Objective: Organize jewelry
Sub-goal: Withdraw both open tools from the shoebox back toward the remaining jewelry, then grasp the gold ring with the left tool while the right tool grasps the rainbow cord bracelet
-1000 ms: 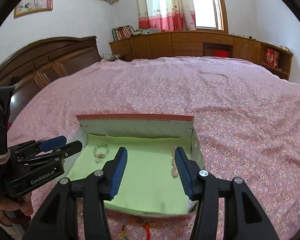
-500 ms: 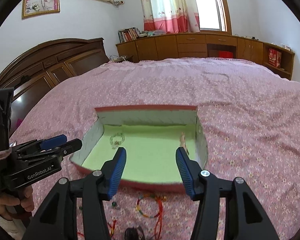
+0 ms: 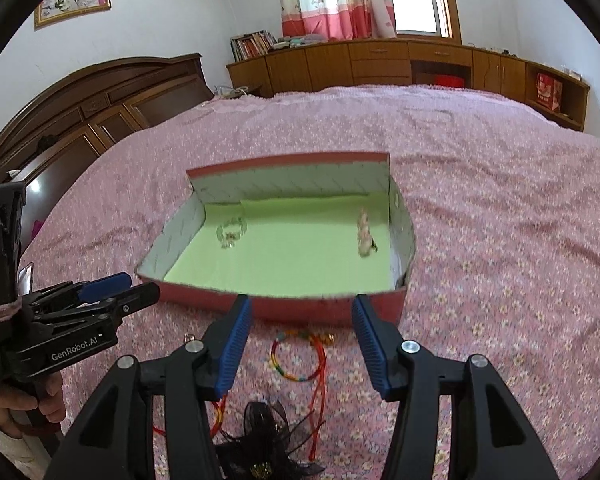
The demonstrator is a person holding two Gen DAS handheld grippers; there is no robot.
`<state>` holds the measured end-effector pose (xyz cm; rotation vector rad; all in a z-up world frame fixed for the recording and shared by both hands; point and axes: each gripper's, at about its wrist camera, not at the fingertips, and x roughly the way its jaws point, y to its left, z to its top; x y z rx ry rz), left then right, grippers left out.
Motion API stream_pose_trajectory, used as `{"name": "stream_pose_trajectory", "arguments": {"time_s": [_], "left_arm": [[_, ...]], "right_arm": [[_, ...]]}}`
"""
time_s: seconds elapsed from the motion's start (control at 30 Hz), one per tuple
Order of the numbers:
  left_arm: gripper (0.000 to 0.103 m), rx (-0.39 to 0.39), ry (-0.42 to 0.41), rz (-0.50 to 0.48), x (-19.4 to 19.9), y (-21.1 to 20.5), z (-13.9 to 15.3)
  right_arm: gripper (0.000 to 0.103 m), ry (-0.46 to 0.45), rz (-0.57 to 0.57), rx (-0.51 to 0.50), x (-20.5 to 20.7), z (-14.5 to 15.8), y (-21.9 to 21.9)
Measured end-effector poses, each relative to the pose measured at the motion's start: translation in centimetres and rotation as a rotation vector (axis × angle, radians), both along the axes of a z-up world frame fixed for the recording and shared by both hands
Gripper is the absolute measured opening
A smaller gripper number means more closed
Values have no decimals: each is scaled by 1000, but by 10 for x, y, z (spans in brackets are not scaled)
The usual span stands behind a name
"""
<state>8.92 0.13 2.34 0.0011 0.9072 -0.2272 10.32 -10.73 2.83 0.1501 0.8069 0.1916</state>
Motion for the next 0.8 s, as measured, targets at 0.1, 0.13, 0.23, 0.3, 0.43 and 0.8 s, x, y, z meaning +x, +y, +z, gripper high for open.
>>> {"name": "stream_pose_trajectory", "arguments": {"time_s": [0.1, 0.13, 0.23, 0.3, 0.43, 0.8], "left_arm": [[43, 3, 22, -3, -1, -2, -7], [43, 0, 31, -4, -1, -2, -10], [43, -1, 45, -6, -1, -3, -15], [43, 1, 56, -8, -1, -4, -19], [43, 5, 80, -10, 0, -6, -28], [42, -3, 123, -12, 5, -10, -48]], "right_arm": [[55, 29, 8, 9, 0, -8, 1], [55, 38, 10, 12, 0, -10, 1], [55, 67, 12, 12, 1, -18, 0], [55, 89, 12, 12, 3, -24, 0], [50, 132, 13, 13, 6, -37, 0], [38, 218, 22, 21, 13, -62, 2]]}}
